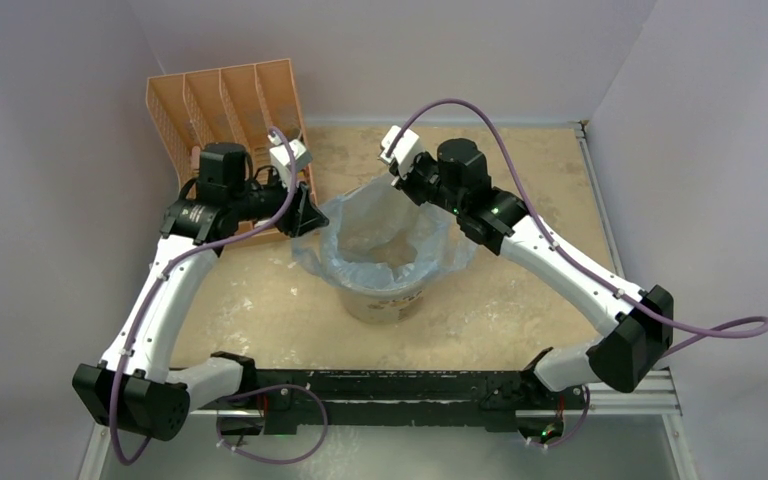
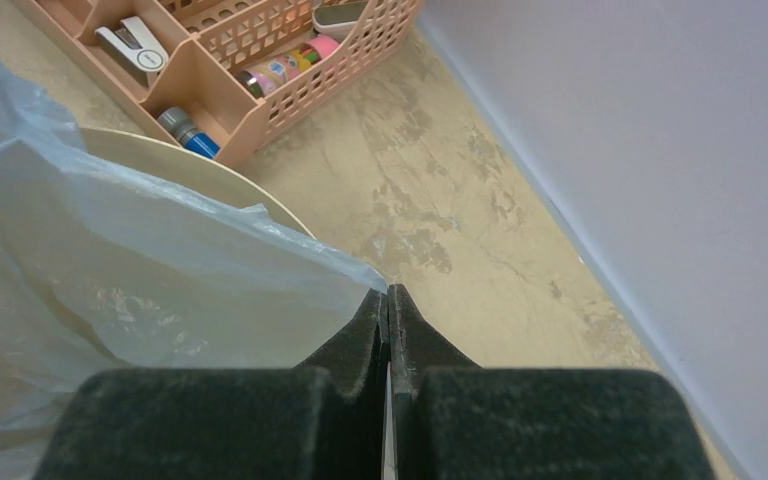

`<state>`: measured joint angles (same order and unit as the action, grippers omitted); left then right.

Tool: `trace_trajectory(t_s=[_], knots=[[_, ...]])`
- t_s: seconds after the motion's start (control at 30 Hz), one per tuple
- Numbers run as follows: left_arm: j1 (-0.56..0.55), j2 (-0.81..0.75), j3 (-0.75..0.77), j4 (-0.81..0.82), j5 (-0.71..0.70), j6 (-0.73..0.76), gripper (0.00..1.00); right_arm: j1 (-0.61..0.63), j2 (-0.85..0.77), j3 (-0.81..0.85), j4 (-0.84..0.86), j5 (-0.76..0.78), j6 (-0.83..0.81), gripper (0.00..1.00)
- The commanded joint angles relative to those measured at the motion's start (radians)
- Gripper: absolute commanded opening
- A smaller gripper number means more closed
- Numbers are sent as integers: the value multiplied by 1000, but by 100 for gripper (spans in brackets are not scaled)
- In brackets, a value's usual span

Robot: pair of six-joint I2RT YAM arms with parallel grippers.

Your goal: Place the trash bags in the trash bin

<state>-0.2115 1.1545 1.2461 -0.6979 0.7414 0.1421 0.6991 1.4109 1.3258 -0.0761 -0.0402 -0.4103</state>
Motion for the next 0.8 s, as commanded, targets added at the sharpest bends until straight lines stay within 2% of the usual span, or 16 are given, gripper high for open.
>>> trace_trajectory(t_s=[0.0,0.1,0.23,0.4,0.57,0.63,0.77], knots=[[4,-29,-18,79,-72,-10,46,-5,-32,35,29,0,5,0],[8,-54,-36,120,-81,-12,49,-4,-30,33,31,-2,4,0],[25,-12,-24,105,-48,6,52,-5,-30,38,28,-10,5,0],[83,33,-22,107,141,18,55,-5,-36,31,27,-7,2,0],[131,39,-26,113,230,26,57,-5,-25,33,26,-17,4,0],[136,43,-24,102,265,32,51,-4,-21,34,28,-11,2,0],[144,51,-37,115,224,17,21,-5,-14,35,56,18,19,0]])
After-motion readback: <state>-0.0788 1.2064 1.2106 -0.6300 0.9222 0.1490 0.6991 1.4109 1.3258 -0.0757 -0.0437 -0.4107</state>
